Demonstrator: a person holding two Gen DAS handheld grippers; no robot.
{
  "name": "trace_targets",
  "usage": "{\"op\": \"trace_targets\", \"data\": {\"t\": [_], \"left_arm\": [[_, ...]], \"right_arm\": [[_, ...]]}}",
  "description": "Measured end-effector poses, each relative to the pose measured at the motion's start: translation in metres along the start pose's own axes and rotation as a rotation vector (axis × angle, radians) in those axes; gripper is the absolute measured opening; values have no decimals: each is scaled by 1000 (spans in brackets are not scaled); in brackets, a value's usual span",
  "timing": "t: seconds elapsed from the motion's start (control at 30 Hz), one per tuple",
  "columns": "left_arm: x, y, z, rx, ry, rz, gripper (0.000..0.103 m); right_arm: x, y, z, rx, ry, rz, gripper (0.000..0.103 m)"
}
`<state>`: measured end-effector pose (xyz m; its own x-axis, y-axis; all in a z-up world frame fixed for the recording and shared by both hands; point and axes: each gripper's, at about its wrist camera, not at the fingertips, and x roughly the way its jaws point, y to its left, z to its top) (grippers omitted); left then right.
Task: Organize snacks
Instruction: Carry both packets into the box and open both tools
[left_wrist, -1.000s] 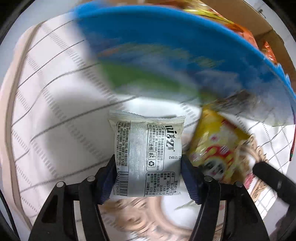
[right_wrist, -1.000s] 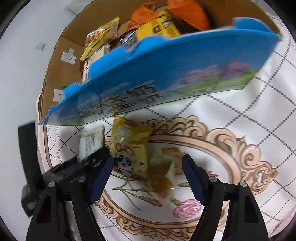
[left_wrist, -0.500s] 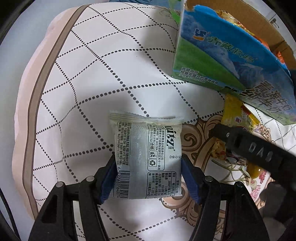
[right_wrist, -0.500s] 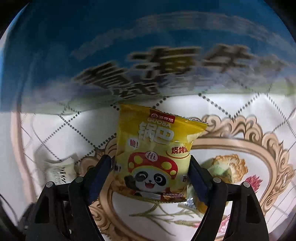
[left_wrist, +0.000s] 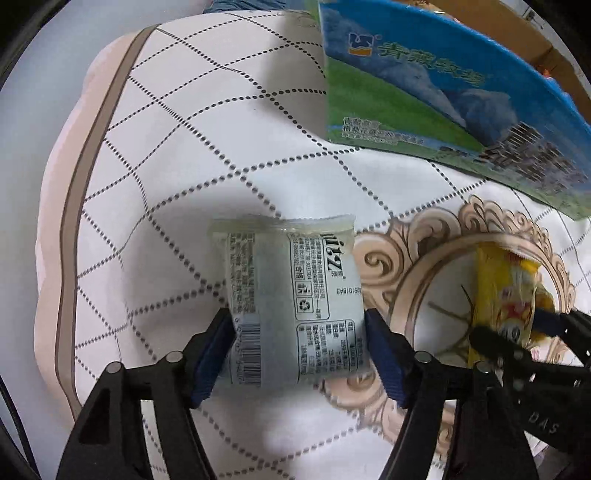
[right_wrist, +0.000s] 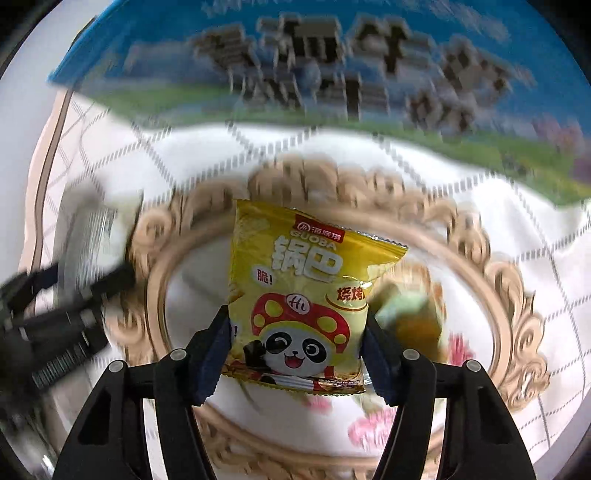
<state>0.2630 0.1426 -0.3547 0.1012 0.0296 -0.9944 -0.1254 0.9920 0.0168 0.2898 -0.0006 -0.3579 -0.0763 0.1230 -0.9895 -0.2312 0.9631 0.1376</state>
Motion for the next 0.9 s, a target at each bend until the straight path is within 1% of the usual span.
{"op": "trace_targets", "data": {"t": [0.07, 0.17, 0.27, 0.33, 0.37, 0.4, 0.43, 0.47, 0.53, 0.57, 0.6, 0.63, 0.67, 0.7, 0.77, 0.8, 0.9], "left_arm": [[-4, 3, -19, 9, -2, -2, 68], [-11, -1, -38, 24, 4, -11, 68], [-9, -7, -52, 31, 9, -4, 68], [-3, -11, -57, 25, 31, -3, 70], [0, -15, -54, 23, 41, 1, 70], [2, -7, -42, 28, 44, 7, 71], [5, -10, -41, 41, 47, 21, 71], [10, -11, -28, 49, 50, 28, 71], [14, -17, -23, 57, 46, 37, 71], [17, -20, -18, 56, 38, 36, 71], [18, -22, -17, 55, 35, 36, 70], [16, -23, -17, 55, 31, 38, 66], [13, -24, -18, 51, 19, 34, 65], [2, -14, -27, 47, 12, 34, 60], [-8, -8, -23, 43, 5, 30, 60], [-13, -12, -23, 38, 3, 24, 60], [-35, -15, -26, 24, -13, -15, 59]], "right_arm": [[-3, 1, -11, -30, 24, 5, 67], [-4, 2, -25, -44, 48, 25, 67], [0, 0, -25, -16, 56, 37, 70], [2, -12, -17, 19, 68, 49, 75], [4, -11, -14, 29, 73, 58, 78], [6, -11, -11, 36, 77, 64, 84], [8, -9, -9, 34, 81, 61, 88], [12, -10, -9, 28, 84, 51, 89], [16, -6, -4, 25, 79, 33, 89], [16, -3, -6, 22, 71, 26, 88], [15, -2, -7, 11, 59, 8, 85], [18, 15, -14, -4, 37, -20, 72], [14, 15, -15, -15, 16, -29, 69], [10, 11, -18, -4, 6, -18, 67], [3, 9, -20, 12, -11, -6, 63], [-2, 5, -20, 23, -21, 6, 62], [-17, -8, -19, 32, -49, 33, 61]]}}
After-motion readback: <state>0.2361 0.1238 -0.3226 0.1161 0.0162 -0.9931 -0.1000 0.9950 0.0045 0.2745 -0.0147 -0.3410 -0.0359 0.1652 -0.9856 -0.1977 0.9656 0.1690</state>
